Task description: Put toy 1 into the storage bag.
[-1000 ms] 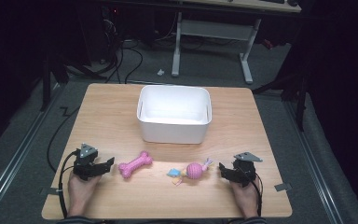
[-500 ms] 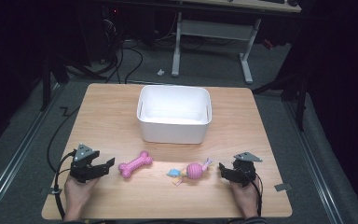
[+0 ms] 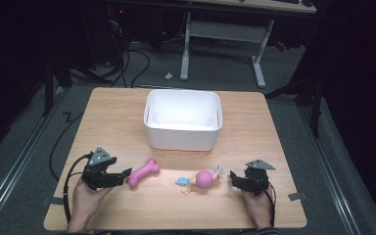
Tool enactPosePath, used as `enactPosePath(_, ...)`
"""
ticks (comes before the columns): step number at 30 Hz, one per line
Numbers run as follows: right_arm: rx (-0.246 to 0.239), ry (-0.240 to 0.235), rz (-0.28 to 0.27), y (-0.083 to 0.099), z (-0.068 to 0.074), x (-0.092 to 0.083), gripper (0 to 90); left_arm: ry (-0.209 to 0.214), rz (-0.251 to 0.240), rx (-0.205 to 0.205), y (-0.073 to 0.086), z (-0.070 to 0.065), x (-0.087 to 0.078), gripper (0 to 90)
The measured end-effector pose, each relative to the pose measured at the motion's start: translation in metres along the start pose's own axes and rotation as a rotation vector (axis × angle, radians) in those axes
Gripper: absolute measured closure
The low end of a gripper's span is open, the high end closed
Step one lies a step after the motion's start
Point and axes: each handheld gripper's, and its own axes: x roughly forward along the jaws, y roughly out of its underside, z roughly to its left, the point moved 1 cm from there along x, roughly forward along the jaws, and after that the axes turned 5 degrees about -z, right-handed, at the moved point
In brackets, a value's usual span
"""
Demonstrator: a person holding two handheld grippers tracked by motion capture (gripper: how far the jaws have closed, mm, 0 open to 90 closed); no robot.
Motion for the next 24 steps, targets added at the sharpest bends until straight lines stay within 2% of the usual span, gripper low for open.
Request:
enactPosePath(3,-0.001,-0.001,0.001,0.0,0.0,0.0,22.8,0.011,0.035,0.035,-0.009,-0.006,0.006,28.3)
enactPosePath(4,-0.001,-0.001,0.001,0.0,0.0,0.0,22.8,0.011,0.035,0.035,-0.009,-0.006,0.006,28.6)
enactPosePath(8,-0.001,-0.002,0.002,0.0,0.0,0.0,22.9,0.014,0.103,0.067,-0.021,-0.012,0.015,28.6)
enactPosePath(9,-0.001,-0.002,0.002,0.0,0.0,0.0,22.9,0.014,0.103,0.067,-0.021,-0.012,0.015,28.4)
enactPosePath(12,-0.003,-0.004,0.001,0.0,0.0,0.0,22.9,0.016,0.146,0.099,-0.03,-0.017,0.023,28.3)
enactPosePath(24,-0.005,-0.008,0.001,0.0,0.0,0.0,23.1,0.04,0.26,0.166,-0.041,-0.026,0.052,29.2)
